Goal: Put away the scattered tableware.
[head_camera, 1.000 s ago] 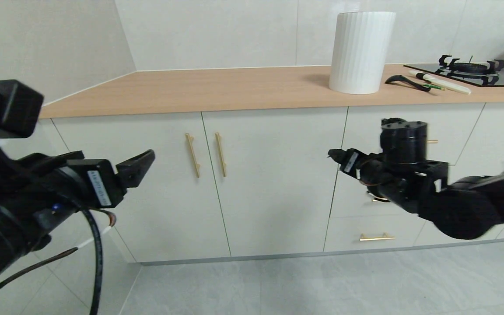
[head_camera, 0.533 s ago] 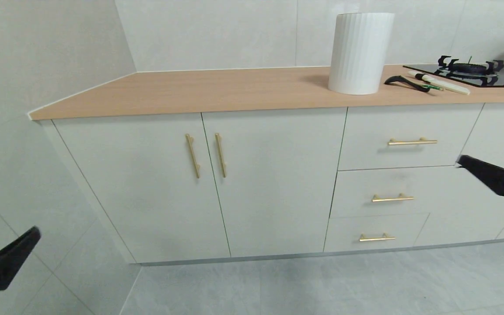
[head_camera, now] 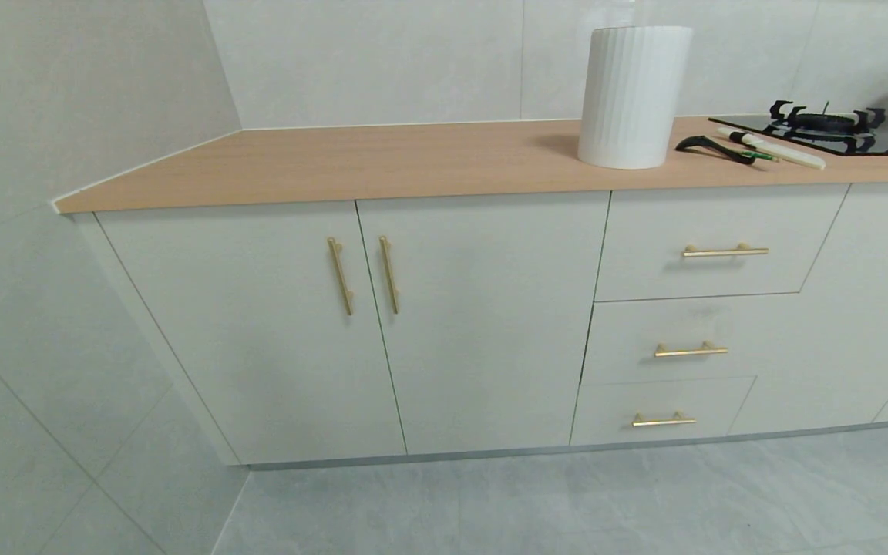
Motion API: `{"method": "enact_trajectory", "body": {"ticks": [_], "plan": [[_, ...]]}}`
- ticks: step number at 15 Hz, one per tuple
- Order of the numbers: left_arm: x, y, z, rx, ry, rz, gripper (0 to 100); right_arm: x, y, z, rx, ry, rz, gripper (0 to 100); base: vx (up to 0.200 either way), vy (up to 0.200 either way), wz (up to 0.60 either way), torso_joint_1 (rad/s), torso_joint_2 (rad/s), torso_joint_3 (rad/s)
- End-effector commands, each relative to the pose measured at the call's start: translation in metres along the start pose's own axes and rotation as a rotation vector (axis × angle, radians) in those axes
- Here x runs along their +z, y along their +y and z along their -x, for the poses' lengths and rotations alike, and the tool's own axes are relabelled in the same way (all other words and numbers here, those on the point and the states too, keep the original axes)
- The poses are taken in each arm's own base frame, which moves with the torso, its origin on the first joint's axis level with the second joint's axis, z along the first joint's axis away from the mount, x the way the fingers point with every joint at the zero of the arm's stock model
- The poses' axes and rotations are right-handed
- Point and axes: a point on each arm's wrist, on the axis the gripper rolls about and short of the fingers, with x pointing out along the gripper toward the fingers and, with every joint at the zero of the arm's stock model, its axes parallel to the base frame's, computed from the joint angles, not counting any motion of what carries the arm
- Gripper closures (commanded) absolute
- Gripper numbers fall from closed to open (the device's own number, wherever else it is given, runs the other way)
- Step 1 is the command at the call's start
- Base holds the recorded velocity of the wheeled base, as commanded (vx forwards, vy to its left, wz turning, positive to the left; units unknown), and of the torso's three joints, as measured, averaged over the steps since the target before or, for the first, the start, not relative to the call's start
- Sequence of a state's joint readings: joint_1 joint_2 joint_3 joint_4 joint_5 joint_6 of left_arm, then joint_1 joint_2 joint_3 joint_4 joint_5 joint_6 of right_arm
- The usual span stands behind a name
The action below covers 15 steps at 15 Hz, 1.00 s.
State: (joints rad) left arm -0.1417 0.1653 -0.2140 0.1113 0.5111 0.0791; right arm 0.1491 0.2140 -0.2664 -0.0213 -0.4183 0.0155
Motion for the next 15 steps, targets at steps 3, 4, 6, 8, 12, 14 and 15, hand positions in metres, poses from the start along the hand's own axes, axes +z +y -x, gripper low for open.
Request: {"method": "enact_trajectory", "body": {"ticks": [3, 4, 6, 8, 12, 14, 15], "plan": [[-0.02, -0.002, 0.005, 0.093, -0.008, 0.062, 0, -0.044, 0.0, 0.013, -0.123, -0.057, 0.048, 0, 0.0, 0.0, 0.0, 0.0, 0.0, 0.0], [-0.024, -0.003, 0.006, 0.089, -0.016, 0.06, 0, -0.05, 0.0, 0.011, -0.123, -0.041, 0.057, 0, 0.0, 0.0, 0.0, 0.0, 0.0, 0.0], [-0.043, -0.008, 0.006, 0.029, -0.018, 0.046, 0, -0.069, 0.001, 0.01, -0.082, -0.028, 0.063, 0, 0.0, 0.0, 0.0, 0.0, 0.0, 0.0], [-0.042, -0.008, 0.006, -0.006, -0.026, 0.089, 0, -0.075, 0.002, 0.01, -0.026, 0.024, 0.068, 0, 0.0, 0.0, 0.0, 0.0, 0.0, 0.0], [-0.043, -0.012, 0.006, -0.143, -0.033, 0.082, 0, -0.075, 0.004, 0.01, 0.106, 0.016, 0.072, 0, 0.0, 0.0, 0.0, 0.0, 0.0, 0.0], [-0.043, -0.012, 0.006, -0.158, -0.033, 0.082, 0, -0.075, 0.007, 0.01, 0.25, 0.023, 0.07, 0, 0.0, 0.0, 0.0, 0.0, 0.0, 0.0], [-0.043, -0.013, 0.006, -0.198, -0.036, 0.08, 0, -0.08, 0.01, 0.011, 0.367, 0.068, 0.089, 0, 0.0, 0.0, 0.0, 0.0, 0.0, 0.0]]}}
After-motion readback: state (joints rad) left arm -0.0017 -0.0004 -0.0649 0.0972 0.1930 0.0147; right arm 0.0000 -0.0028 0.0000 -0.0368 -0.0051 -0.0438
